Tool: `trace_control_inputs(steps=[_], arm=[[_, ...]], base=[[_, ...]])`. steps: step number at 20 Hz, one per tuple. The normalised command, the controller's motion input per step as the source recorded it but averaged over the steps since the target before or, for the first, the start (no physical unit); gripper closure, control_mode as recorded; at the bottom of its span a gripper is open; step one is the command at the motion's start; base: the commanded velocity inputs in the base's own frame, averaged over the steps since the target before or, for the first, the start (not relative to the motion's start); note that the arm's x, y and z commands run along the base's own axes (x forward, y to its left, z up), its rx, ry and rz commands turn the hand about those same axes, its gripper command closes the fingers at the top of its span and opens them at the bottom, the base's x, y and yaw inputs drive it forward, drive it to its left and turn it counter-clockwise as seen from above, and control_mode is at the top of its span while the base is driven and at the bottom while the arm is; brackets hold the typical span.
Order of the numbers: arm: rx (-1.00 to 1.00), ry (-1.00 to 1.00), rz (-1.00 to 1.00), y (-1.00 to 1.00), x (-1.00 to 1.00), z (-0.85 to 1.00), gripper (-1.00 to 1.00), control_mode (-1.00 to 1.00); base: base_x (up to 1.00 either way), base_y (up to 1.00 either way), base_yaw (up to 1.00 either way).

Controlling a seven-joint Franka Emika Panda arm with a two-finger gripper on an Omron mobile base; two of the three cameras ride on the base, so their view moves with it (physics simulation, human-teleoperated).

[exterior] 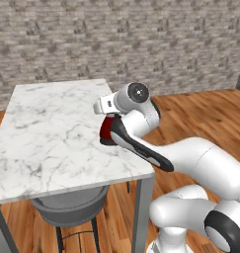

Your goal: The kettle is done boiling. Turn off the stove, then wait for 300 timesteps before moving the kettle to the dining table.

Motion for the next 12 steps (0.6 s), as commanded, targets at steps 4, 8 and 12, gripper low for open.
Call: trace_control_inputs(steps=[4, 8, 12], arm=[[0.0, 0.0, 0.0, 0.05, 0.15, -0.27, 1.0, -1.0], [0.0, 0.0, 0.0, 0.08, 0.17, -0.24, 1.0, -1.0], [0.0, 0.0, 0.0, 0.14, 0.24, -0.28, 1.0, -1.0]], base=[[0.0, 0.0, 0.0], [0.0, 0.0, 0.0], [0.0, 0.0, 0.0]])
